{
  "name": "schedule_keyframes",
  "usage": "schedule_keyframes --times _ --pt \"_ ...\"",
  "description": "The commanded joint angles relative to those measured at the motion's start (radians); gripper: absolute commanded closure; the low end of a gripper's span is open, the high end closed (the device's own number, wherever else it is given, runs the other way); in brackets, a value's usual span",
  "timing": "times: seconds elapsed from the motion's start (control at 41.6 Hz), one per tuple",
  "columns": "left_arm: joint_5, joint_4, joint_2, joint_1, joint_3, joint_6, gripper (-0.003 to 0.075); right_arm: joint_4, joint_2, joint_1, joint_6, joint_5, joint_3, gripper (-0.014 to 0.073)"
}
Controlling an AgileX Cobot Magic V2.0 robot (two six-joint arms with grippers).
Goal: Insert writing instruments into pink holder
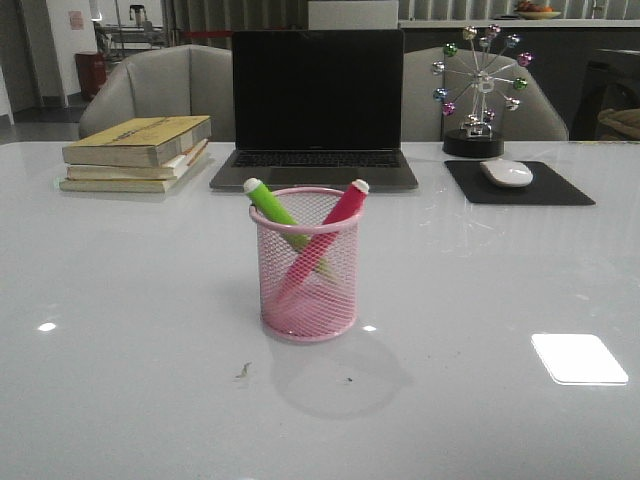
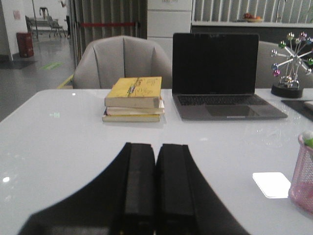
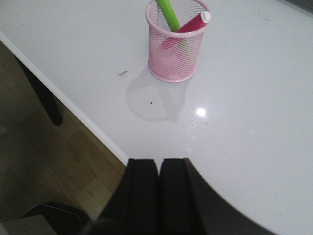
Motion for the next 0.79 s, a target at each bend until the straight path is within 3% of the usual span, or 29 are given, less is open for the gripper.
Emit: schedule_keyframes --times 0.0,0.48,0.624,0.768 --pt "-0.114 -0.011 -0.020 0.000 0.004 -0.010 0.0629 -0.004 0.000 -0.001 -0.005 -0.071 -0.028 0.0566" --pt "-0.111 0.000 -0.021 0.004 0.004 -0.038 0.0629 -0.004 0.000 -0.001 -0.005 -0.071 -0.028 0.0566" --pt "-0.111 0.082 -0.021 0.032 0.004 -0.141 0.0629 -0.004 0.000 -0.001 -0.005 -0.071 -0.028 0.0566" --pt "-0.115 0.086 -0.021 0.034 0.006 -0.149 0.0629 -0.004 0.000 -0.001 -0.005 -0.071 -0.028 0.0566"
